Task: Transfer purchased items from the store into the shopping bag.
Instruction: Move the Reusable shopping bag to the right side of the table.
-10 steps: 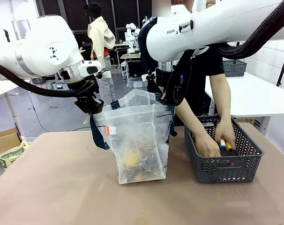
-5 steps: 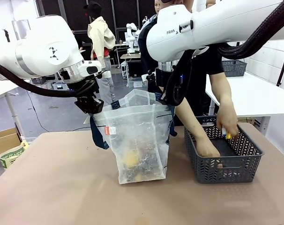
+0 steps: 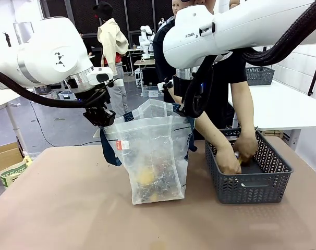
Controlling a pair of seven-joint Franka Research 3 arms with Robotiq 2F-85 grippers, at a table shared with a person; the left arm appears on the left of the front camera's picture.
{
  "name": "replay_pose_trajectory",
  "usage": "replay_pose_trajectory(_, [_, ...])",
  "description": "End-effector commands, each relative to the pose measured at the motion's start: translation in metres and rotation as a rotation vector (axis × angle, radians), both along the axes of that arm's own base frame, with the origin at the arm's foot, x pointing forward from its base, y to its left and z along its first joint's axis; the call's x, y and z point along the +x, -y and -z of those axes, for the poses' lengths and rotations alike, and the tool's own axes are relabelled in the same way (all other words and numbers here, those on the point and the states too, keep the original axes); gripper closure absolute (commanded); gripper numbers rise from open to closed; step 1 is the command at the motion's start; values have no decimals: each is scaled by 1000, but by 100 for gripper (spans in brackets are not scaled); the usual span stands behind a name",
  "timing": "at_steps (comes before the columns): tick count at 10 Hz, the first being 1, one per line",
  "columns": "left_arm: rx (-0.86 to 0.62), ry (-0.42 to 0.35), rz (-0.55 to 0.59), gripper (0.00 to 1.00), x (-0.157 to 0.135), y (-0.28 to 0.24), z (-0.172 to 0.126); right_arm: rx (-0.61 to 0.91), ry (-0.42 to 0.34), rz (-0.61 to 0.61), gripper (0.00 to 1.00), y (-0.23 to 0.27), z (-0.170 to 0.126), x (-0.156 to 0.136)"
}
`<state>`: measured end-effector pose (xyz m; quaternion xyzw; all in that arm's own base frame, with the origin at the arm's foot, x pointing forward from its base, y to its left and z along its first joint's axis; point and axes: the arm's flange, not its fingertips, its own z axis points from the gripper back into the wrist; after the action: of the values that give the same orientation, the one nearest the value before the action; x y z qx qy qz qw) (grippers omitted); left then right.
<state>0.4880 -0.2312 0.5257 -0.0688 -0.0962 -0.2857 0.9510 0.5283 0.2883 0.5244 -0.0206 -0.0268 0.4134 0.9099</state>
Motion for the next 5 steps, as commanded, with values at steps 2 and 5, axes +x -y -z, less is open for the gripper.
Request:
replay_pose_trajectory(2, [6, -5, -11, 100, -1, -3, 0, -1, 2, 4, 100, 2, -1, 0])
replay_pose_trajectory(5, [6, -5, -11, 100, -1, -3, 0, -1, 2, 4, 100, 2, -1, 0])
